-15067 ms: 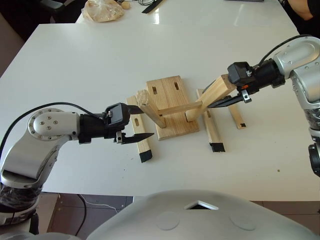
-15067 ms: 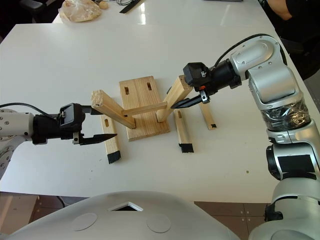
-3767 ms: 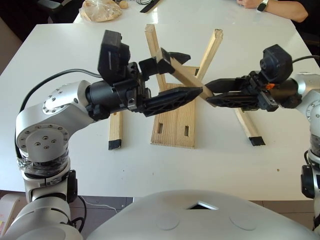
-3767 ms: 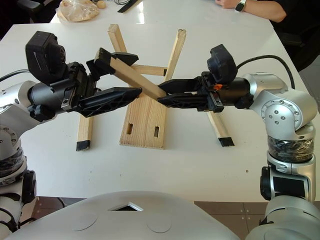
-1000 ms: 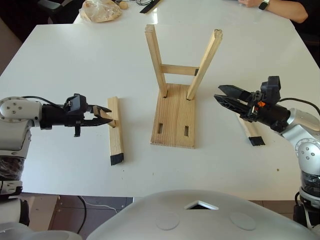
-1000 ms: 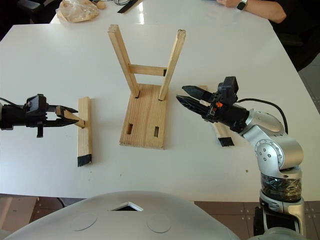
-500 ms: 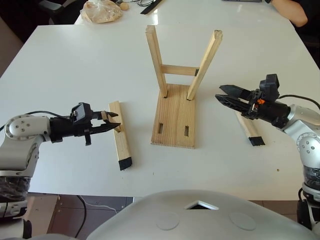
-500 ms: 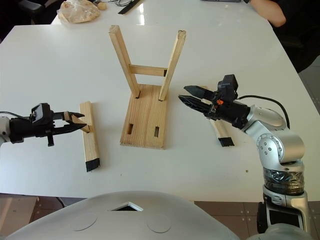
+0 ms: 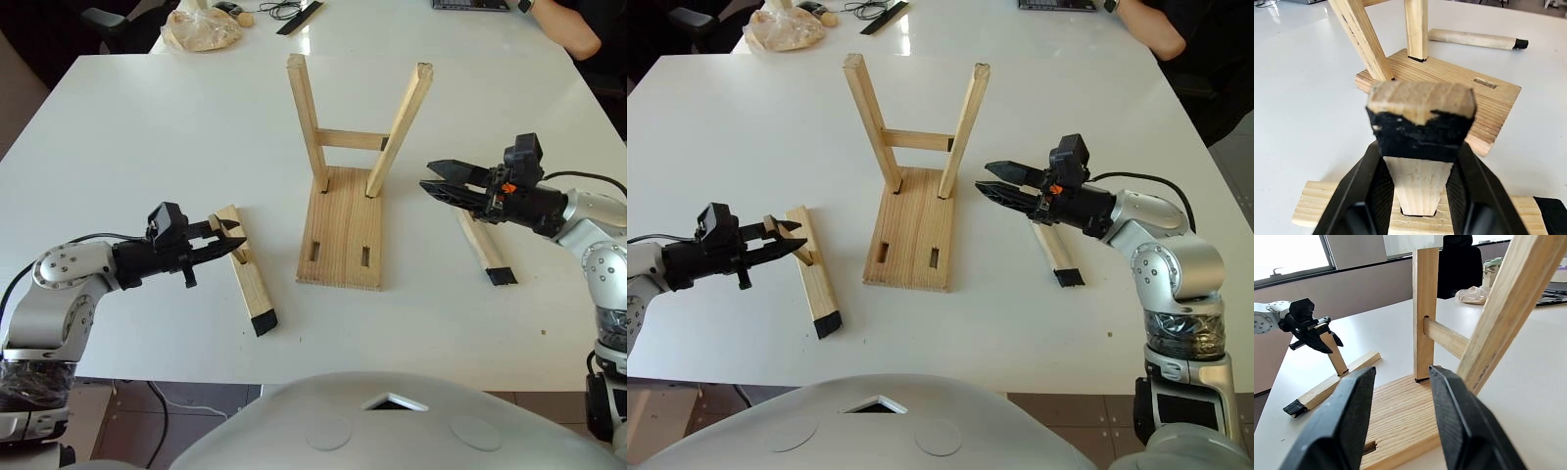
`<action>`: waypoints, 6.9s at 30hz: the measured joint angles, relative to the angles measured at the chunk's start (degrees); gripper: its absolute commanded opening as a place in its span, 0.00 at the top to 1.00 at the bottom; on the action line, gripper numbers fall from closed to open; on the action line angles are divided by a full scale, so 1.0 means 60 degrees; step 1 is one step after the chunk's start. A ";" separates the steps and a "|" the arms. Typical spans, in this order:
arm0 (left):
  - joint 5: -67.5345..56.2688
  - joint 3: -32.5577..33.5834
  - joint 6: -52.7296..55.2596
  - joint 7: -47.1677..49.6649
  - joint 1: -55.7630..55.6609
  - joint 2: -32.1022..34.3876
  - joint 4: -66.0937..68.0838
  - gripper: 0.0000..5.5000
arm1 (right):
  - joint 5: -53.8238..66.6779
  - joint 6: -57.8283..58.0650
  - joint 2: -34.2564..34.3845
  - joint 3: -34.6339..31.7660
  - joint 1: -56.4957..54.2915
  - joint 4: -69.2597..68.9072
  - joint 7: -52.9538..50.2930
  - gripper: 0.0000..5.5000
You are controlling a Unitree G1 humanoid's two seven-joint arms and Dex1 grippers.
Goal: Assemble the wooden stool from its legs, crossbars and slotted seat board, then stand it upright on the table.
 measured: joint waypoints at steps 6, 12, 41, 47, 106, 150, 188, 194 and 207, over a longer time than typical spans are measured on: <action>0.0241 -0.0101 -0.0476 0.0152 0.0152 -0.0010 -0.0074 0.70 | -0.0168 0.0000 -0.0018 0.0018 -0.0021 0.0176 0.0168 0.64; 0.1922 -0.1274 -0.1294 0.0709 0.0828 -0.0245 0.0665 0.54 | -0.0280 -0.0012 -0.0052 0.0073 -0.0207 0.0268 0.0247 0.64; -0.3467 0.2816 0.3844 0.2975 -0.2700 -0.0087 -0.2429 0.43 | -0.0737 -0.0368 0.0043 0.0120 -0.0233 0.0443 0.0103 0.64; -0.3347 0.2184 0.4386 0.3678 -0.3209 -0.0172 -0.2948 0.43 | -0.0736 -0.0368 0.0102 0.0122 -0.0161 0.0369 0.0047 0.64; 0.1863 -0.1444 0.0650 0.1388 0.3035 0.0875 -0.2789 0.43 | -0.0714 -0.0420 0.0447 -0.0089 0.1050 -0.0233 -0.0701 0.64; 0.2535 0.0928 0.0603 0.1220 0.0857 -0.0195 0.1544 0.50 | -0.1017 -0.0658 0.0430 -0.0070 0.1137 0.0099 -0.0843 0.64; -0.5801 0.0758 0.4564 0.4354 -0.4256 -0.1308 -0.4891 0.63 | 0.4620 0.2444 0.0696 -0.0352 -0.3393 -0.1618 -0.1425 0.46; -0.5729 0.0409 0.4580 0.3888 -0.4187 -0.1302 -0.5146 0.63 | 0.4724 0.2554 0.0710 -0.0263 -0.3786 -0.1374 -0.1376 0.42; -0.5801 0.0306 0.4899 0.3053 -0.3936 -0.1233 -0.4788 0.63 | 0.4698 0.2559 0.0768 0.0016 -0.4151 -0.1227 -0.0884 0.47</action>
